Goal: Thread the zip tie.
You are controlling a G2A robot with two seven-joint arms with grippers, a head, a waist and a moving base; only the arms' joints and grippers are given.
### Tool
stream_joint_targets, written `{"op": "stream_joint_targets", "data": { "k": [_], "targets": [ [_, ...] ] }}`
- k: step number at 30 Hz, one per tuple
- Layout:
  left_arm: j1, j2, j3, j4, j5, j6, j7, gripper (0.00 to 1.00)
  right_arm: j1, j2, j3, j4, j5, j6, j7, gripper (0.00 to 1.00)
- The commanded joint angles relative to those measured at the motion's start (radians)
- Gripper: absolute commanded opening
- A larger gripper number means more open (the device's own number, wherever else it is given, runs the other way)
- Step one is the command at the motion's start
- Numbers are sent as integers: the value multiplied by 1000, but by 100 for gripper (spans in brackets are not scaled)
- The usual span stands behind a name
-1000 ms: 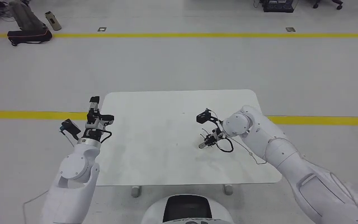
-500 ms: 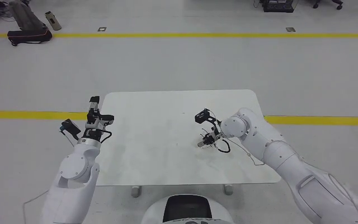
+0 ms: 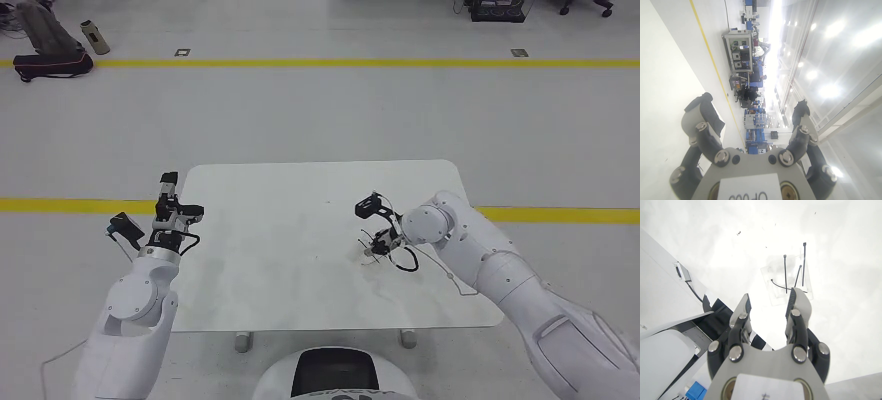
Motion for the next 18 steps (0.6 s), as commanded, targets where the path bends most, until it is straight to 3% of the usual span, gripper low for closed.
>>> {"op": "stream_joint_targets", "data": {
  "k": [1, 13, 18],
  "targets": [
    [0, 0, 0, 0, 0, 0, 0, 100, -2, -1, 1, 2, -6, 3, -9, 10],
    [0, 0, 0, 0, 0, 0, 0, 100, 5, -30, -48, 54, -85, 24, -80, 22],
    [0, 0, 0, 0, 0, 0, 0, 100, 12, -44, -62, 82, -101, 25, -105, 21]
  ]
}}
